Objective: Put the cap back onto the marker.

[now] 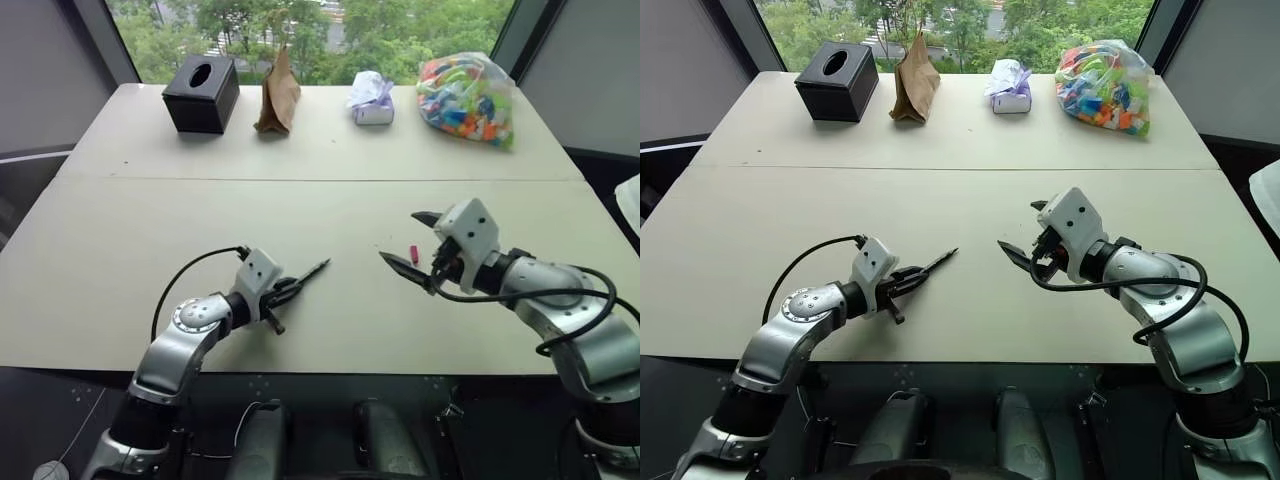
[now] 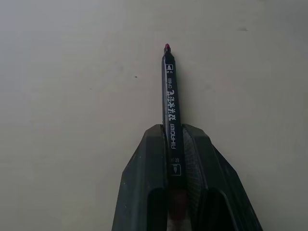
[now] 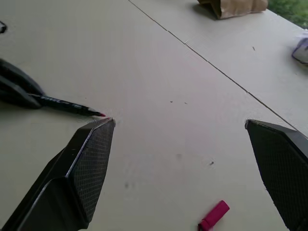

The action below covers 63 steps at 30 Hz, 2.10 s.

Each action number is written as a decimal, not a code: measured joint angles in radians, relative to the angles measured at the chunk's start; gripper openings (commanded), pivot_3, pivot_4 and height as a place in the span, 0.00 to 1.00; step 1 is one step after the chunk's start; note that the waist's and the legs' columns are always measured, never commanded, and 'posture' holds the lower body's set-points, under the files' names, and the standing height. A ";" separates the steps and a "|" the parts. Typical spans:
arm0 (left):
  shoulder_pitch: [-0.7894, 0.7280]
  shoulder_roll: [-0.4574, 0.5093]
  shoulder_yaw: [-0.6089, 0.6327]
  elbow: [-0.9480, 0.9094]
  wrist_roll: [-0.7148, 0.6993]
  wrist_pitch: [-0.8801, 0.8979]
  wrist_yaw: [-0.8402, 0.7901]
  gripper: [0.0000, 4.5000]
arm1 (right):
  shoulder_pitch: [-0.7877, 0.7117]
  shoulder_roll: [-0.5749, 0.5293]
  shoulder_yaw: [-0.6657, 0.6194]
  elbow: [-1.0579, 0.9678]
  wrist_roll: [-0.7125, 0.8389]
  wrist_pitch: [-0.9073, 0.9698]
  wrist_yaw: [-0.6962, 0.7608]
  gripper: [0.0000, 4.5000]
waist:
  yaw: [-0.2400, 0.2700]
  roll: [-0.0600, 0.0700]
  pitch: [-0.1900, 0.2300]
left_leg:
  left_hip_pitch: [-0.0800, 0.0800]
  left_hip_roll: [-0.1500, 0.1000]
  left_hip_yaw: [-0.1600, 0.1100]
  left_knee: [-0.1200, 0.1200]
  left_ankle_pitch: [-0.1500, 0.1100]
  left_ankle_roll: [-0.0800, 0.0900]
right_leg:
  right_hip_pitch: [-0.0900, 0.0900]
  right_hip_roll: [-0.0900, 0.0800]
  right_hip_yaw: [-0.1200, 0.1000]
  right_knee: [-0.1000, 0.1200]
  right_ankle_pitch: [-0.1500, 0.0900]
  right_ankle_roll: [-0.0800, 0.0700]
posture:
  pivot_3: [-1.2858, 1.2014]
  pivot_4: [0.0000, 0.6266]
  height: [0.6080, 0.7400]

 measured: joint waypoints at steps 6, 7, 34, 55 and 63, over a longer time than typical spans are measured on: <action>0.059 0.098 0.068 -0.033 -0.087 0.009 -0.079 0.01 | 0.000 0.069 0.018 0.109 -0.118 -0.008 -0.127 1.00 | -0.001 0.001 0.000 | -0.003 0.001 0.001 0.000 0.000 0.000 | -0.004 0.001 0.000 0.000 0.000 0.000 | 0.52 0.24 1.00; 0.064 0.113 0.091 -0.034 -0.100 0.016 -0.085 0.01 | 0.000 0.075 0.025 0.118 -0.139 -0.011 -0.142 1.00 | -0.002 0.001 0.000 | -0.003 0.002 0.001 0.000 0.000 0.000 | -0.004 0.002 0.000 0.001 0.000 -0.001 | 0.52 0.24 1.00; -0.158 0.371 0.277 0.206 -0.158 -0.137 -0.304 0.01 | 0.038 0.324 0.067 0.147 -0.274 0.087 -0.351 1.00 | -0.024 0.001 0.001 | -0.004 0.002 0.005 -0.005 0.000 0.000 | -0.011 0.005 0.001 0.005 0.002 0.001 | 0.52 0.24 1.00; -0.241 0.335 0.219 0.240 -0.141 -0.142 -0.302 0.00 | 0.023 0.450 0.067 0.199 -0.264 0.086 -0.368 0.13 | -0.028 -0.001 0.000 | -0.001 0.004 0.005 -0.007 0.001 0.000 | -0.011 0.009 0.002 0.010 0.001 -0.001 | 0.52 0.24 1.00; -0.238 0.335 0.219 0.220 -0.142 -0.141 -0.283 0.00 | 0.003 0.453 0.064 0.238 -0.264 0.062 -0.367 0.00 | -0.027 -0.001 0.000 | -0.001 0.004 0.004 -0.006 0.001 -0.001 | -0.011 0.009 0.002 0.012 0.001 -0.001 | 0.52 0.24 1.00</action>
